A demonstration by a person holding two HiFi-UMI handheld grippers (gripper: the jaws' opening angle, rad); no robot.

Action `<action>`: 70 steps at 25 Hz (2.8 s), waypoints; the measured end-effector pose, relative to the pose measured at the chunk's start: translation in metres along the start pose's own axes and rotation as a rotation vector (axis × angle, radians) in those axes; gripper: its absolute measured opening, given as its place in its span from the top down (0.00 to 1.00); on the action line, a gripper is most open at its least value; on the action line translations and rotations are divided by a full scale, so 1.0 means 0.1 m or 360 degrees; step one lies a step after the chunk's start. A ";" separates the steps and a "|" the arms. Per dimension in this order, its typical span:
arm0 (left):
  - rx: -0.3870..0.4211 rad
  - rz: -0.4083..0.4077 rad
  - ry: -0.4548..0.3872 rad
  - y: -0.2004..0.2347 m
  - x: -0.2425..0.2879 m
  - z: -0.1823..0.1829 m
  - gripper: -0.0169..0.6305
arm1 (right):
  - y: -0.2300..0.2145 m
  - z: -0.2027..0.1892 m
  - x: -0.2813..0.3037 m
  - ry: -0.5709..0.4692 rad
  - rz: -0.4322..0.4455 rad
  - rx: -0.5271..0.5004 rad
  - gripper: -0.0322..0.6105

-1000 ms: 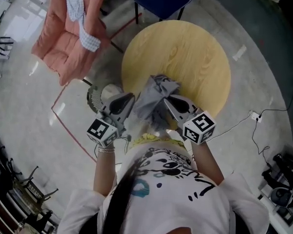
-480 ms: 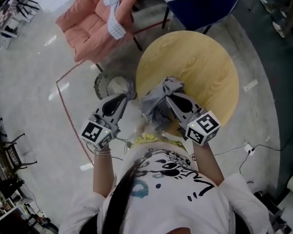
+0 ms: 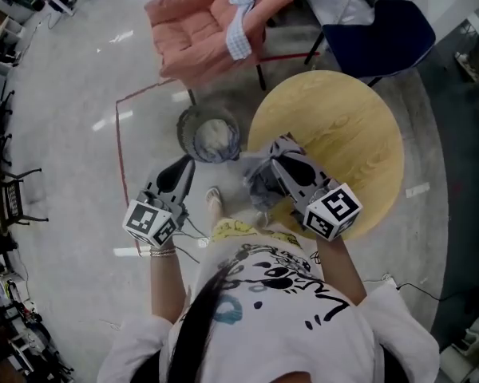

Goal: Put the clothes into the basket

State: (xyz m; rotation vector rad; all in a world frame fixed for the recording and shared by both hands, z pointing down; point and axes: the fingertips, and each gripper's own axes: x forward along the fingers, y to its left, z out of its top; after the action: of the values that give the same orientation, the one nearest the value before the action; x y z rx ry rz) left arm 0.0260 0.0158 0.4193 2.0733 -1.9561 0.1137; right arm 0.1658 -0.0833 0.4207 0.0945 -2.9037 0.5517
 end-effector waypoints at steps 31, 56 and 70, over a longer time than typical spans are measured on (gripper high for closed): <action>0.0063 0.0190 -0.0097 1.58 -1.33 0.15 0.95 | 0.79 0.52 1.61 -0.0094 -0.0013 -0.0261 0.88; -0.0098 0.0198 -0.0159 2.41 -1.36 0.24 0.95 | 0.87 0.61 2.73 0.0067 0.0119 -0.0310 0.88; -0.0096 0.0305 -0.0133 2.80 -0.53 0.38 0.95 | 0.22 0.52 3.07 0.0144 0.0268 -0.0229 0.88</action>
State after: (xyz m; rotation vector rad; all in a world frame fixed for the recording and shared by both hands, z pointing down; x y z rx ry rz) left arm -0.2601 0.0468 0.4128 1.8782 -2.1774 0.0071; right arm -0.1458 -0.0904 0.4245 -0.1915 -2.8675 0.3606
